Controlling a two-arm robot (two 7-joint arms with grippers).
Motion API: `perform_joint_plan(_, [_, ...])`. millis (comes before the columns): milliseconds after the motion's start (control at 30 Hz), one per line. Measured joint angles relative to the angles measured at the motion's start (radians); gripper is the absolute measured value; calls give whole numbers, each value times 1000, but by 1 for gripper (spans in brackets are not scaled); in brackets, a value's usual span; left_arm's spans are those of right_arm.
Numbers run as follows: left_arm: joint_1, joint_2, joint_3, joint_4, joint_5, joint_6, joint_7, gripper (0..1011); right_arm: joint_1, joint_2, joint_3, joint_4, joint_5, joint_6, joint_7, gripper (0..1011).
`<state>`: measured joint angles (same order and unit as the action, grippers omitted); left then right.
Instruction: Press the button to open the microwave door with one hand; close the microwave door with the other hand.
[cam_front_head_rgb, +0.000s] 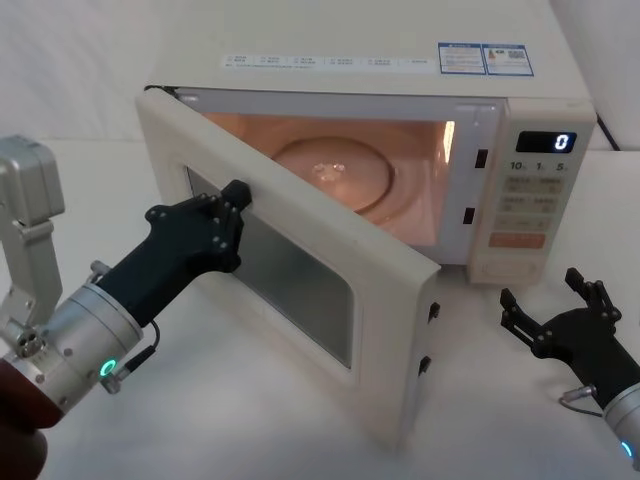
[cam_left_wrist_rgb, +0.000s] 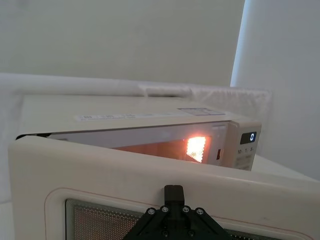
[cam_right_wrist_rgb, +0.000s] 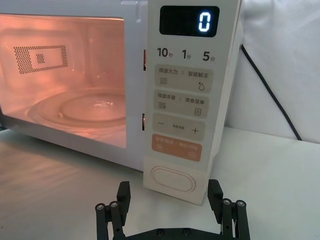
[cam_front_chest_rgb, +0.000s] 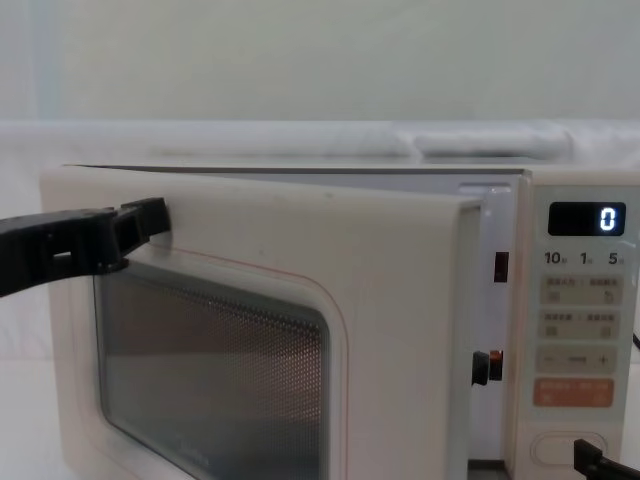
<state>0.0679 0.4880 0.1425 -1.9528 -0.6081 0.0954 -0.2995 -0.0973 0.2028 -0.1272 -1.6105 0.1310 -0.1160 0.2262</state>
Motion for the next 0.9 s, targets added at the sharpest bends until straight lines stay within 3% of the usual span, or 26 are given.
perform_joint_plan(267, [-9,10,19,5,1,8,17,0,0,0,0,0,0,0,0,1000])
perform_joint_plan(900, [-125,-12,104,61,36,42,28,0,0,0,0,0,0,0,0,1000])
